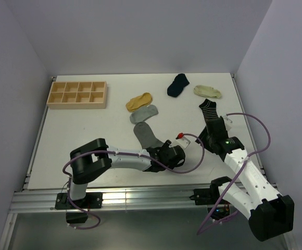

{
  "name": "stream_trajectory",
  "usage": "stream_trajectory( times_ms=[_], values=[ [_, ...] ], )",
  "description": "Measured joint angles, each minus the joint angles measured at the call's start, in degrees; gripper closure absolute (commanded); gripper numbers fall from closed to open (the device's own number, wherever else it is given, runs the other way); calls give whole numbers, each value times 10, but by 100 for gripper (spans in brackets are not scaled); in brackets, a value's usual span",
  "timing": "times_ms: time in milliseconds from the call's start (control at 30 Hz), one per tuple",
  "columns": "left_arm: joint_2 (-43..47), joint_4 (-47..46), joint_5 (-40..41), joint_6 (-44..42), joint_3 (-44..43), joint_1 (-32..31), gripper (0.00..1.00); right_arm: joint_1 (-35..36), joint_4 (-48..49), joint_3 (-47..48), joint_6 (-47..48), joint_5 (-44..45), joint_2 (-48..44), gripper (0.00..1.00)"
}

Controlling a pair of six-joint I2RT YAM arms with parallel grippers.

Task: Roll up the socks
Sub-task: Roll the sock at the center of the board.

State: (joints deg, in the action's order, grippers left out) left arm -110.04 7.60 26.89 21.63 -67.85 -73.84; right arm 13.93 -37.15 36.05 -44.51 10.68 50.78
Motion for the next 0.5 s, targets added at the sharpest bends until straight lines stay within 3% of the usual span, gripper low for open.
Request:
stream_trajectory(
  times_ms=[500],
  values=[
    [-5, 45, 15, 0, -5, -9, 49, -8, 2, -1, 7, -12, 0, 45]
  ],
)
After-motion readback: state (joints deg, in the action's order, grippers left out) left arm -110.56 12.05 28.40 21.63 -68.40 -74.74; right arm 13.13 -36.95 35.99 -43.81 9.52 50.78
